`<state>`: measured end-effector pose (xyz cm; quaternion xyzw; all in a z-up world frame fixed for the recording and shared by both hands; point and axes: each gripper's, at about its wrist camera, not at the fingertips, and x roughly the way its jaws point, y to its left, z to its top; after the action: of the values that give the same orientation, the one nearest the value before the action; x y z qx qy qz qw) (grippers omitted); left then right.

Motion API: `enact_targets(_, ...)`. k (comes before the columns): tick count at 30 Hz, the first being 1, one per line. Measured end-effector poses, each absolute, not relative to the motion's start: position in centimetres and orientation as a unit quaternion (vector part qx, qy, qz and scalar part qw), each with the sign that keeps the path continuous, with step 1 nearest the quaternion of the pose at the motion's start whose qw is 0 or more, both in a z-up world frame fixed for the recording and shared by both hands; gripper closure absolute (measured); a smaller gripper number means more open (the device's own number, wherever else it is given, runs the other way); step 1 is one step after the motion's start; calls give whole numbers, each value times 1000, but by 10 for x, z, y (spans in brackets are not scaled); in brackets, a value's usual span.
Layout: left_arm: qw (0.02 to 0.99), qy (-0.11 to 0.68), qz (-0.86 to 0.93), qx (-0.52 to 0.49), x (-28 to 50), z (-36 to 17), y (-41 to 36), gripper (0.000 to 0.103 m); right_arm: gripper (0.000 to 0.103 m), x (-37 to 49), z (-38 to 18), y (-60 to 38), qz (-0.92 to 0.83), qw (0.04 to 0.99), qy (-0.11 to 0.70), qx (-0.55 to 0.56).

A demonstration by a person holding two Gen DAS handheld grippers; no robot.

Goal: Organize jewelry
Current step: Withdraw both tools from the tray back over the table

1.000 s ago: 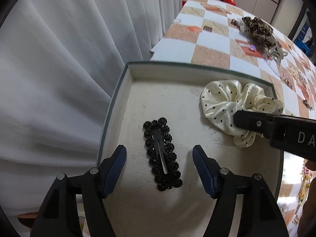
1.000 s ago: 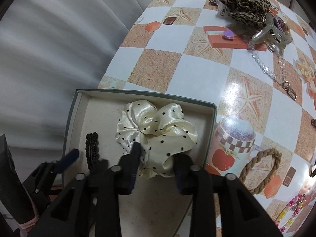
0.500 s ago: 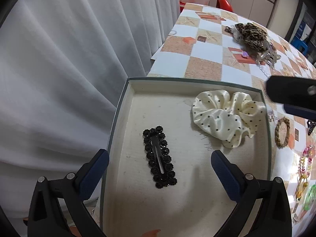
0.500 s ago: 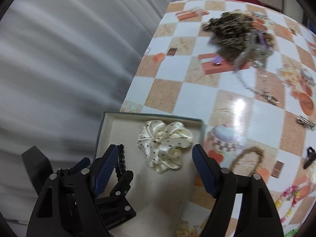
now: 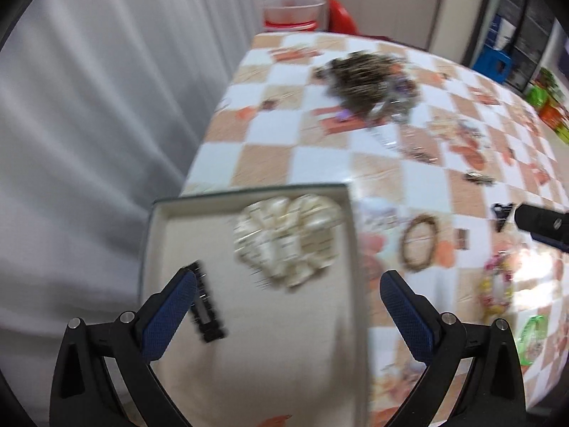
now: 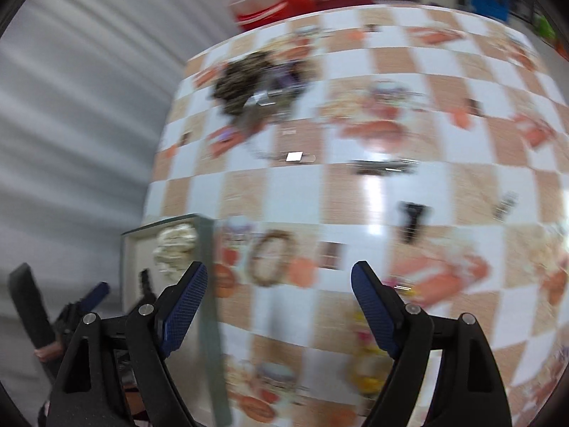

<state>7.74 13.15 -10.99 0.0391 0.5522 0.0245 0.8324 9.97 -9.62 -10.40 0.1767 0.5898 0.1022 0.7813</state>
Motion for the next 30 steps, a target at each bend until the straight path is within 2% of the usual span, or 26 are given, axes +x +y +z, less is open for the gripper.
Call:
enact_targets(13,819,566,-51,73,106,-124,41,0,18,83,-130,-217,-23,772,603,199)
enact_targets(25,818,564,-78,80,144,-145,-9,0,18,93,-152,-260,-49,767,610,191)
enact_targets(26,819,562,-82,88,148,-147,-14,5,18,94,-154,-261,-47,767,611,190)
enact_targets(30,818,554,-103,117,160,-154,-33,6,18,101,-161,-266,-50,765,613,188)
